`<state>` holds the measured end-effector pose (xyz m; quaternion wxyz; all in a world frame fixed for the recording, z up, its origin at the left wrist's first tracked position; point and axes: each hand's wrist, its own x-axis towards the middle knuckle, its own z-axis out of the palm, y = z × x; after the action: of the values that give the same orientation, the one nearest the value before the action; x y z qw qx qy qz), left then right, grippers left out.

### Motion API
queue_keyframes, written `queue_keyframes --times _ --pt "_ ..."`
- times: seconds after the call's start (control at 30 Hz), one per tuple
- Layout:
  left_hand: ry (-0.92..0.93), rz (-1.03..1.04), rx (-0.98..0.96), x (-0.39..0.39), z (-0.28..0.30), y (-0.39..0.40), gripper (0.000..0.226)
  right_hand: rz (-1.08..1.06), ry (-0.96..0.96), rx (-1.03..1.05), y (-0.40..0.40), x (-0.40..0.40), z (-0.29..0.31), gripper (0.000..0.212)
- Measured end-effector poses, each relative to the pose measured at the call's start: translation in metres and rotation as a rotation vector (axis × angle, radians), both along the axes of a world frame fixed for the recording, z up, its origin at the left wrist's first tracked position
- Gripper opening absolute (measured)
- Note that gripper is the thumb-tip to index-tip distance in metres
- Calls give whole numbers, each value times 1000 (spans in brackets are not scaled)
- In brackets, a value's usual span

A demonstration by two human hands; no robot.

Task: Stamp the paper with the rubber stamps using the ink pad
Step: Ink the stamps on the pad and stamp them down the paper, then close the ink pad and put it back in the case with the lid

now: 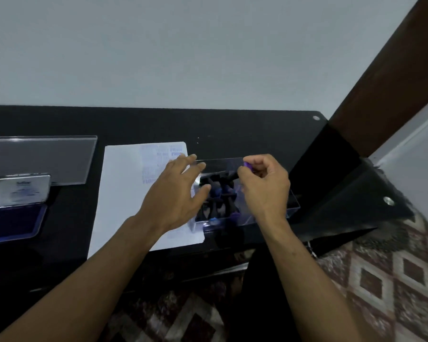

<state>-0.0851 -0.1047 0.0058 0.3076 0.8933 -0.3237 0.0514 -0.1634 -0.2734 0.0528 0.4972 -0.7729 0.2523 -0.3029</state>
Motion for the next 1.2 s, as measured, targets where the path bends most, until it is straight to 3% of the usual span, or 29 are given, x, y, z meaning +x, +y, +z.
queue_keyframes --times 0.2,0.63,0.93,1.2 --pt "-21 -91 -6 -23 1 -39 51 -136 50 -39 -34 -31 -10 8" --pt "18 -79 59 -33 -6 -51 55 51 354 -260 -43 -35 -22 16" --pt "-40 -73 91 -34 -8 -51 48 55 563 -313 -37 -27 -12 11" --pt "-56 -75 81 -35 -9 -50 46 73 671 -506 -32 -21 -17 10"
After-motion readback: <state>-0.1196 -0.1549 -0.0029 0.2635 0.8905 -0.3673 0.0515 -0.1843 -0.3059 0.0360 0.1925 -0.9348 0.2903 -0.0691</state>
